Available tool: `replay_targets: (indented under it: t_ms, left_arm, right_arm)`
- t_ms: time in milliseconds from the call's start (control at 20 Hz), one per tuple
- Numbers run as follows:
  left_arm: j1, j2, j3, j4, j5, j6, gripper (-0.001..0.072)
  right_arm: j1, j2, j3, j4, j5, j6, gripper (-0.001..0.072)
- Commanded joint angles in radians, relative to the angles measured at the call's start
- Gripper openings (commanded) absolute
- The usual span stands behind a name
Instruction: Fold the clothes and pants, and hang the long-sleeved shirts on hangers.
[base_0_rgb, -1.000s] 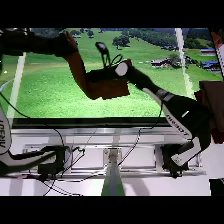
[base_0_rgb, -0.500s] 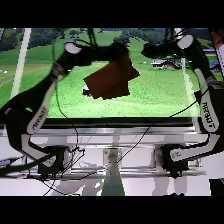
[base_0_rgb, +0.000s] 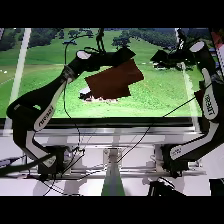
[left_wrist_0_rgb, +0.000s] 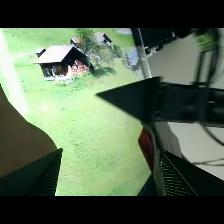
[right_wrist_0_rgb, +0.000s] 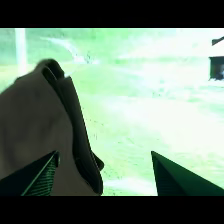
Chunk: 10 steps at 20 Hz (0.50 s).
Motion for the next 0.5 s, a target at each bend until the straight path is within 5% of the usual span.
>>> replay_targets:
  t_ms: [0, 100, 300, 450]
  left_arm:
    - [0.079, 0.027, 0.001, 0.012, -0.146, 0.124, 0.0703]
    - [0.108, 0.027, 0.001, 0.025, -0.193, 0.21, 0.0694]
    - [0.124, 0.027, 0.001, 0.025, -0.233, 0.231, 0.0695]
    - [0.124, 0.027, 0.001, 0.025, -0.238, 0.282, 0.0695]
  right_arm:
    - [-0.003, -0.122, 0.001, 0.128, 0.073, 0.001, 0.07]
    - [0.021, -0.175, 0.002, 0.208, 0.074, 0.0, 0.07]
    - [0.13, -0.233, 0.023, 0.24, 0.064, -0.005, 0.0681]
    - [0.232, -0.245, 0.034, 0.238, 0.021, 0.001, 0.0597]
